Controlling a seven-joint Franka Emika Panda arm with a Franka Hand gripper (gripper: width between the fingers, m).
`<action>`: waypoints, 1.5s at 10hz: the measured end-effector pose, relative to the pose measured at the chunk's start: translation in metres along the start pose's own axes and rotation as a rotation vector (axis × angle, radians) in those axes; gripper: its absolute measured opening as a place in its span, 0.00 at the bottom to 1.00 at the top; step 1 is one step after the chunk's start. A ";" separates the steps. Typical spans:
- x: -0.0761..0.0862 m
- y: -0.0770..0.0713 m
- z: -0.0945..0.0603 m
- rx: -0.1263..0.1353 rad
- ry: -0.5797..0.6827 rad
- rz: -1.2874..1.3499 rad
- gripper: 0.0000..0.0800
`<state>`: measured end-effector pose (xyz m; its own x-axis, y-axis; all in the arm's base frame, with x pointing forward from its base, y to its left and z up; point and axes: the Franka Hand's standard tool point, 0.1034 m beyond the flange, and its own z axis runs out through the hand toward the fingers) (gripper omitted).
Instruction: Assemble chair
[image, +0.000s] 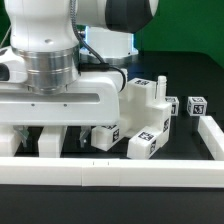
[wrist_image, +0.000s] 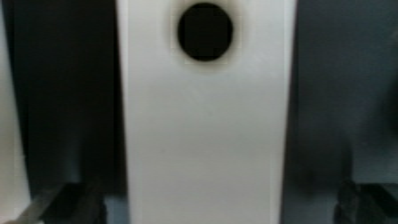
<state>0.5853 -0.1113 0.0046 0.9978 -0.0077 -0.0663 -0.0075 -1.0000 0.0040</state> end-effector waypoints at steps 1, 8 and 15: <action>0.000 0.001 0.000 0.000 0.000 0.001 0.81; -0.003 0.013 -0.003 0.013 -0.005 -0.004 0.36; 0.003 0.011 -0.122 0.065 0.054 -0.002 0.36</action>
Offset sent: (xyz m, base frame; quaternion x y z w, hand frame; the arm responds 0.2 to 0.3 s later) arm 0.0011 -0.0037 -0.0005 -0.0046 0.0002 -0.0051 1.0000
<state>0.5968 -0.1222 0.1266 0.9999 -0.0071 -0.0122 -0.0078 -0.9981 -0.0606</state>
